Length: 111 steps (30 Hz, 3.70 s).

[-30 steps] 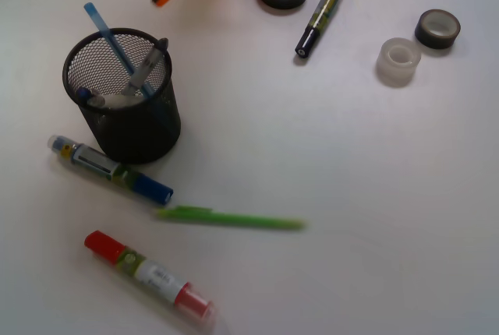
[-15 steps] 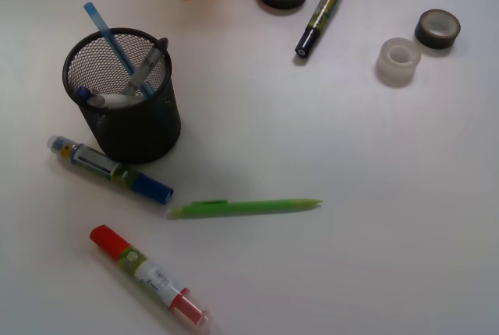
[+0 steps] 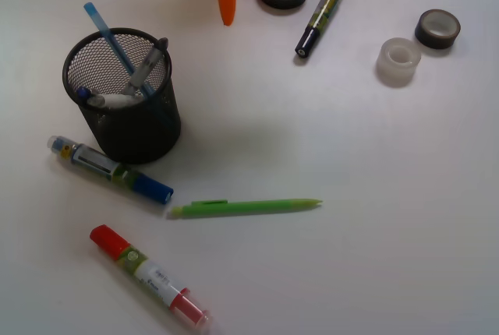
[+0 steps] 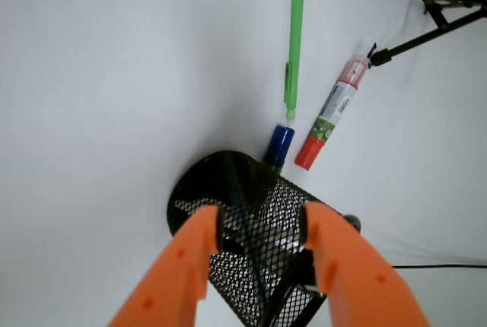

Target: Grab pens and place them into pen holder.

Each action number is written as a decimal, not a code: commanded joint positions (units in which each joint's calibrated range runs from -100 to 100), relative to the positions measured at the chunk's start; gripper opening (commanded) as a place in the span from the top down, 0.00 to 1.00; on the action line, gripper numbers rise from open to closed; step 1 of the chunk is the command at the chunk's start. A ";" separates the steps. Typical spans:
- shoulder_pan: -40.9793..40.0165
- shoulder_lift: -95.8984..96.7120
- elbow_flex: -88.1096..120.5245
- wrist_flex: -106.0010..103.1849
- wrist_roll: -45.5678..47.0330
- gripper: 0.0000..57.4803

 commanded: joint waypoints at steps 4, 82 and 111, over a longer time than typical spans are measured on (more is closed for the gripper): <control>-2.16 15.35 -17.98 5.88 0.15 0.79; -11.06 71.02 -60.01 22.41 -2.88 0.99; 1.88 11.95 -19.97 -42.24 -33.89 0.99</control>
